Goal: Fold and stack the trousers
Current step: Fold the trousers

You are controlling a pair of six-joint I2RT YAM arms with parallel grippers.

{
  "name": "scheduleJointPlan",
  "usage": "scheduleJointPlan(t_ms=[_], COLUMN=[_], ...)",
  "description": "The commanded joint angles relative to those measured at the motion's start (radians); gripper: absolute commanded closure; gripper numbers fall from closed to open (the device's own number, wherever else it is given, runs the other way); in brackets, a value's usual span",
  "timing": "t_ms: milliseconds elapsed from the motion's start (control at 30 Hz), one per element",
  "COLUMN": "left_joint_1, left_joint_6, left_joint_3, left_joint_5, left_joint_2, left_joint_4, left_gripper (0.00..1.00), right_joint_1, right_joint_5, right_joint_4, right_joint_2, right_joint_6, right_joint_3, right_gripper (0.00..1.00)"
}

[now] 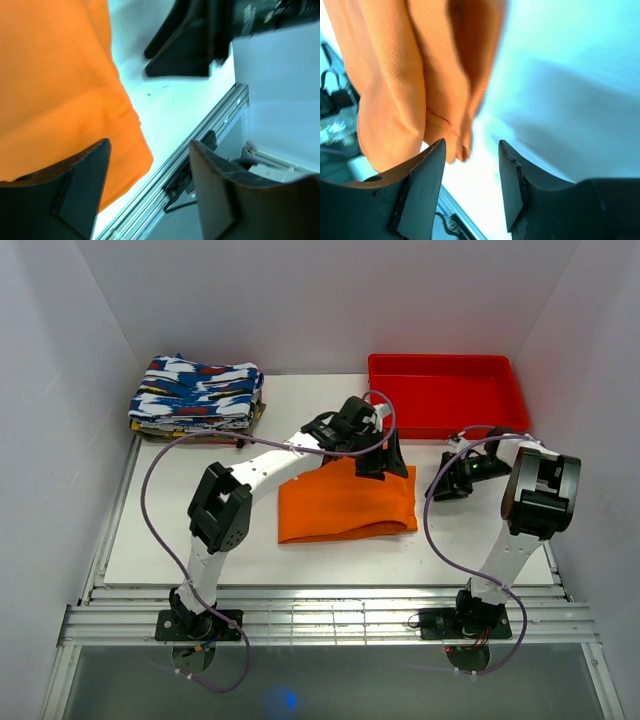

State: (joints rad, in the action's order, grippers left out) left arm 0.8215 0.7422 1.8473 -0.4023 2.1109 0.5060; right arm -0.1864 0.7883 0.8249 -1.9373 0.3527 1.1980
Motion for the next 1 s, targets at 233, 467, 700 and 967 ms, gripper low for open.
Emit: scheduleJointPlan(t_ms=[233, 467, 700, 967], left_joint_1=[-0.316, -0.441, -0.680, -0.699], left_joint_6=[-0.262, -0.445, -0.504, -0.546], left_joint_3=[-0.252, -0.425, -0.631, -0.672], left_joint_5=[-0.171, -0.204, -0.409, -0.454], left_joint_2=[-0.363, -0.488, -0.529, -0.499], left_joint_4=[0.015, 0.123, 0.106, 0.083], left_gripper=[0.11, 0.10, 0.17, 0.21], right_joint_1=[-0.052, 0.074, 0.127, 0.179], right_joint_5=[0.118, 0.154, 0.017, 0.080], right_joint_4=[0.249, 0.116, 0.019, 0.039], right_joint_2=[0.015, -0.040, -0.077, -0.120], right_joint_6=[0.091, -0.039, -0.118, -0.120], right_joint_3=[0.166, 0.172, 0.173, 0.224], right_gripper=[0.41, 0.48, 0.39, 0.44])
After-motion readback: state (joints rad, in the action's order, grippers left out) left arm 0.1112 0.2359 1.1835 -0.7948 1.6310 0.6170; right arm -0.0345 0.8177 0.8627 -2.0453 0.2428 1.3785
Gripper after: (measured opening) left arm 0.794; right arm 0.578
